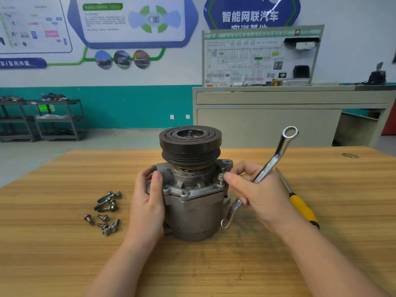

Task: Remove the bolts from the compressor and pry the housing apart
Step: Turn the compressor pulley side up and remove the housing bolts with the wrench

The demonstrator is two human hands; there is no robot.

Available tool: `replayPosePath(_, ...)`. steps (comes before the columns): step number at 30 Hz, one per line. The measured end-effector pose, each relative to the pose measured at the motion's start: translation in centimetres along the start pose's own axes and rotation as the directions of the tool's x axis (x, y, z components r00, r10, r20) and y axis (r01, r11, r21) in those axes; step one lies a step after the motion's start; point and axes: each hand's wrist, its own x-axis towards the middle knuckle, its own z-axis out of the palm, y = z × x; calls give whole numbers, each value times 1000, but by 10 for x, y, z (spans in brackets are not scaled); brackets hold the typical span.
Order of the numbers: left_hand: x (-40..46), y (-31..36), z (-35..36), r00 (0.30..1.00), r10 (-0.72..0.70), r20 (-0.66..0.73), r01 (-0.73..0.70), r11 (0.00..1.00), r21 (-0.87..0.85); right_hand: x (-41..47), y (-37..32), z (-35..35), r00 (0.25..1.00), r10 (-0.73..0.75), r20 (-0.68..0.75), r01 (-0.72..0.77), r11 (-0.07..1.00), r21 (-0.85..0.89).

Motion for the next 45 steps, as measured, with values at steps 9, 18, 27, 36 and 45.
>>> replayPosePath(9, 0, 0, 0, 1000, 3, -10, -3, 1000, 21, -3, -5, 1, 1000, -3, 14, 3, 1000, -11)
replayPosePath(18, 0, 0, 0, 1000, -3, -4, 3, 1000, 12, -4, -5, 2, 998, 37, 46, -36, 999, -12)
replayPosePath(27, -1, 4, 0, 1000, 4, -8, -3, 1000, 5, -3, -10, 2, 1000, 14, 24, -14, 1000, 24)
replayPosePath(36, -5, 7, 0, 978, 131, -161, -108, 984, 142, -6, -14, 8, 998, -55, -31, 50, 991, -123)
replayPosePath(45, -51, 83, 22, 991, 107, 76, -102, 992, -70, -14, -34, 7, 981, -116, 153, 102, 990, 95)
